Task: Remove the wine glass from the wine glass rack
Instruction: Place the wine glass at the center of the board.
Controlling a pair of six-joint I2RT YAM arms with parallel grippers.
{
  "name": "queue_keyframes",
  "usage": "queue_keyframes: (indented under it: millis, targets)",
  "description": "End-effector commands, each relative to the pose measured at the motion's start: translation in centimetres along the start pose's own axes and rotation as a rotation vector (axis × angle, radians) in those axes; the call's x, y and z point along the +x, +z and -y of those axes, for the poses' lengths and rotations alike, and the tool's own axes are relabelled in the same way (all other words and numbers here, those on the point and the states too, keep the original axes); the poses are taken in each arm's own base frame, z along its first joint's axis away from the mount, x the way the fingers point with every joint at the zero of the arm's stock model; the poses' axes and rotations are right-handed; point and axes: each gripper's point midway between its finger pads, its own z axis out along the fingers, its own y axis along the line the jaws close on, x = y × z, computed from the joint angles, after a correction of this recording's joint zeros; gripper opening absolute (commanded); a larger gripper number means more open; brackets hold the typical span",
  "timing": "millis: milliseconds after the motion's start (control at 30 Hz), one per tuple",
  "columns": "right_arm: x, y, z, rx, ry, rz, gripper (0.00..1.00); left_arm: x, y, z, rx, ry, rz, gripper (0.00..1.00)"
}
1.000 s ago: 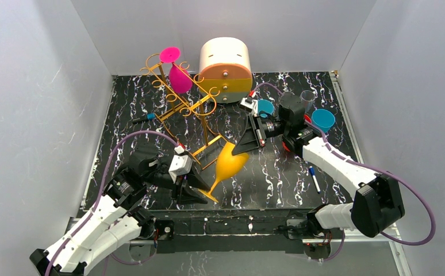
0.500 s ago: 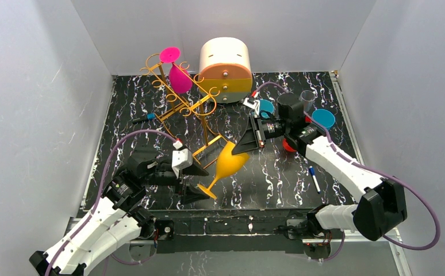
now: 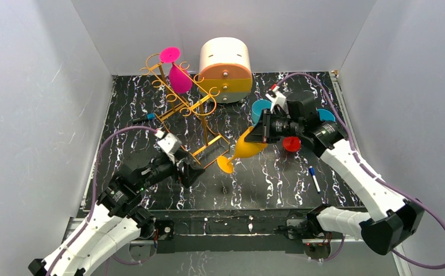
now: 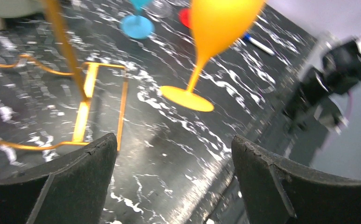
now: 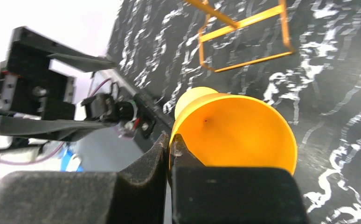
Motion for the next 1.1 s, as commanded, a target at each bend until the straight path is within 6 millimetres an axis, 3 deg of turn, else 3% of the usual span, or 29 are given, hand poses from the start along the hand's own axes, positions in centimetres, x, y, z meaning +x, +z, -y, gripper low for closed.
queue_keyframes:
  millis: [0, 167, 433, 633, 733, 1067]
  targets:
    - [-2.5, -2.2, 2.1, 0.224, -0.055, 0.153, 0.01, -1.7, -1.8, -4.8, -0.307, -0.074, 0.128, 0.89]
    - [-1.9, -2.4, 5.0, 0.443, -0.112, 0.174, 0.01, -2.7, -3.7, -6.6, -0.451, -0.179, 0.212, 0.96]
    - [-2.4, -1.8, 5.4, 0.656, -0.216, 0.235, 0.01, -3.2, -7.0, -9.0, -0.669, -0.293, 0.247, 0.98]
    - [-1.7, 0.6, 5.7, 0.567, -0.251, 0.249, 0.01, -3.5, -8.9, -9.7, -0.749, -0.285, 0.241, 0.98]
    - [-1.8, 0.2, 7.5, 0.634, -0.239, 0.295, 0.01, -3.7, -10.1, -10.1, -0.796, -0.294, 0.247, 0.98]
    - [-2.0, 0.1, 12.5, 0.824, -0.228, 0.205, 0.01, -2.6, -9.8, -10.2, -0.803, -0.284, 0.199, 0.98]
